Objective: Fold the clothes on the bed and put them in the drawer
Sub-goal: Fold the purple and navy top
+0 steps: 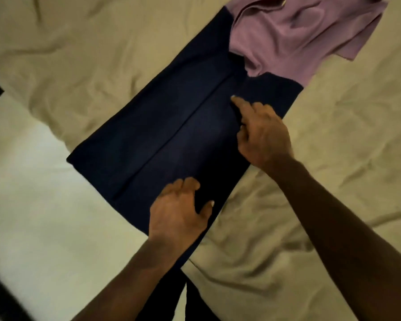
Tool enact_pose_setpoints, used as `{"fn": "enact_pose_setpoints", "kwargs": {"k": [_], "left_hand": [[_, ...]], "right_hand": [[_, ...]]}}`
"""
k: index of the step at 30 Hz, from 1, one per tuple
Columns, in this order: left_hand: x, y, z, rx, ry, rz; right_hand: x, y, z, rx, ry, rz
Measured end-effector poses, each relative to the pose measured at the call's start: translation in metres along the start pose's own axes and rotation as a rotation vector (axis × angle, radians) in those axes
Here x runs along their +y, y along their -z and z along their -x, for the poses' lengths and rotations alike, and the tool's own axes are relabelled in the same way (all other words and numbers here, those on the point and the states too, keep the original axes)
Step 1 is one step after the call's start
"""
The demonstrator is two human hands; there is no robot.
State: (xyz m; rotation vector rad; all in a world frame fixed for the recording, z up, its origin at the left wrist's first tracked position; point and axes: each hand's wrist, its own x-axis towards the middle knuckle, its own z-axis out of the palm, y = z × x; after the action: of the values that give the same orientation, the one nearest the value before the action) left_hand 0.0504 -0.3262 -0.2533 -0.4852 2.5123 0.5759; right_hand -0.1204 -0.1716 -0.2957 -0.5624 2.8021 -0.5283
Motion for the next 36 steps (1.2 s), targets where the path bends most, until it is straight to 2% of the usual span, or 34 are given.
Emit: {"fn": "enact_pose_setpoints", "kwargs": {"k": [4,7,8,10,12,13,16,18,19,21,23,26,28,30,33,35,36], "left_hand": [[-0.011,0.003,0.002,-0.016,-0.051,0.097],[-0.019,0.026,-0.001,-0.078,0.062,0.312],[-0.022,0.031,-0.001,-0.067,0.1,0.412],[-0.032,0.042,0.003,0.061,0.139,0.567],[-0.045,0.053,0.004,0.202,0.127,0.616],[-0.053,0.058,0.002,0.206,0.119,0.595],[-0.081,0.07,-0.007,-0.043,0.174,0.419],[-0.098,0.071,-0.012,-0.167,0.183,0.368],[-0.104,0.07,-0.012,-0.184,0.161,0.421],[-0.111,0.066,-0.01,-0.154,0.134,0.633],[-0.115,0.063,-0.007,-0.107,0.13,0.737],[-0.12,0.056,-0.002,-0.149,0.111,0.669],[-0.125,0.053,-0.002,-0.159,0.105,0.673],[-0.125,0.057,-0.001,0.004,0.04,0.621],[-0.126,0.067,-0.003,0.253,-0.075,0.409],[-0.125,0.074,-0.01,0.208,-0.064,0.158],[-0.122,0.078,-0.016,0.127,-0.023,0.039]], "right_hand": [[-0.015,0.015,-0.027,-0.206,-0.117,0.057],[-0.031,0.025,-0.032,-0.256,-0.2,0.001],[-0.035,0.025,-0.028,-0.226,-0.225,-0.052],[-0.044,0.022,-0.01,-0.118,-0.264,-0.144],[-0.055,0.016,0.011,0.05,-0.306,-0.161],[-0.062,0.011,0.023,0.132,-0.334,-0.157],[-0.077,-0.004,0.055,0.279,-0.479,-0.256],[-0.084,-0.01,0.067,0.248,-0.662,-0.425],[-0.086,-0.016,0.071,0.206,-0.768,-0.523],[-0.091,-0.029,0.076,0.1,-0.952,-0.686],[-0.092,-0.048,0.082,0.0,-0.973,-0.773],[-0.109,-0.059,0.094,-0.193,-0.871,-0.739],[-0.124,-0.052,0.098,-0.186,-0.829,-0.698],[-0.125,-0.056,0.101,-0.195,-0.815,-0.659],[-0.117,-0.055,0.099,-0.351,-0.806,-0.67],[-0.11,-0.039,0.097,-0.431,-0.76,-0.56],[-0.102,-0.028,0.091,-0.376,-0.748,-0.476]]}}
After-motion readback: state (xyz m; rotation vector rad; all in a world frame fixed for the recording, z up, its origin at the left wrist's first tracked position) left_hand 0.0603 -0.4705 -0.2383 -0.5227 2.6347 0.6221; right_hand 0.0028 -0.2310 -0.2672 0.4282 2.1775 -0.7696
